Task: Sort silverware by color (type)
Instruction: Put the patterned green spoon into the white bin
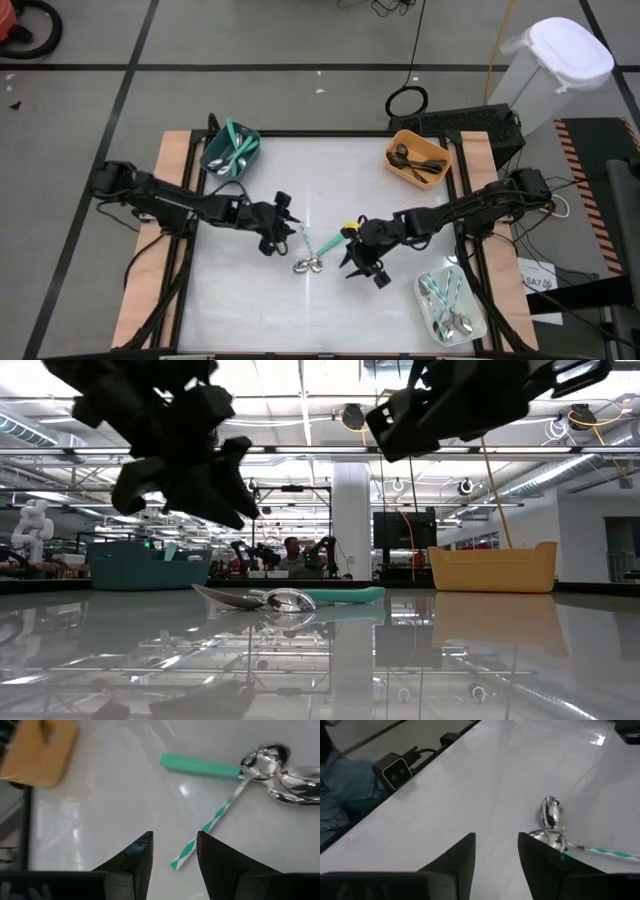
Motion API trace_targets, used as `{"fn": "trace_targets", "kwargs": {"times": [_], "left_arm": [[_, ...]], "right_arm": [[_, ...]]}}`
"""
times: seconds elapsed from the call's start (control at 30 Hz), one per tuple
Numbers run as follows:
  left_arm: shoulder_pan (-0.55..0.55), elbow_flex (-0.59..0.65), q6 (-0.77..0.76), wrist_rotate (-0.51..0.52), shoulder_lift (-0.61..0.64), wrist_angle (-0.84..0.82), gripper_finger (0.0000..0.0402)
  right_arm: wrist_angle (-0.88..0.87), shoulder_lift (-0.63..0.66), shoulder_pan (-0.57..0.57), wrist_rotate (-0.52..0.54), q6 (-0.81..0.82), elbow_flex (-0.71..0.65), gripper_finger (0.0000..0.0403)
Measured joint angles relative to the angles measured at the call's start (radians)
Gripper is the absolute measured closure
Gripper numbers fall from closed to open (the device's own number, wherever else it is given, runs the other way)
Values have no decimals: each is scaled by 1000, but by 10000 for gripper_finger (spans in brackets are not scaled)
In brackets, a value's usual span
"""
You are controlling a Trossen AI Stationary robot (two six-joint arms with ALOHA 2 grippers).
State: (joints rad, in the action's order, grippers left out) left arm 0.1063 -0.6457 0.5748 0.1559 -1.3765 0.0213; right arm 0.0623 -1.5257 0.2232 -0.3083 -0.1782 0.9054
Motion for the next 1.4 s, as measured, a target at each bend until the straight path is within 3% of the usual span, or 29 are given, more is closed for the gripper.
{"fn": "trace_targets", "kwargs": {"times": [0.3,0.43,0.6,0.87,1.0,1.17,1.4], "left_arm": [[-29,-272,96,-108,-240,-284,250],[-40,-399,124,-170,-366,-408,250],[-39,-507,163,-178,-489,-546,250],[-41,-526,235,-182,-548,-549,257],[-40,-525,235,-188,-552,-558,309],[-36,-525,205,-189,-553,-567,386],[-29,-524,75,-170,-543,-567,390]], "right_arm": [[-25,0,65,100,77,-1,261],[-32,0,84,103,112,-1,261],[-35,0,113,103,170,-1,261],[-28,0,146,113,193,-1,261],[-31,0,152,182,193,-1,261],[-37,0,153,182,197,-1,261],[-46,0,156,237,203,-1,261]]}}
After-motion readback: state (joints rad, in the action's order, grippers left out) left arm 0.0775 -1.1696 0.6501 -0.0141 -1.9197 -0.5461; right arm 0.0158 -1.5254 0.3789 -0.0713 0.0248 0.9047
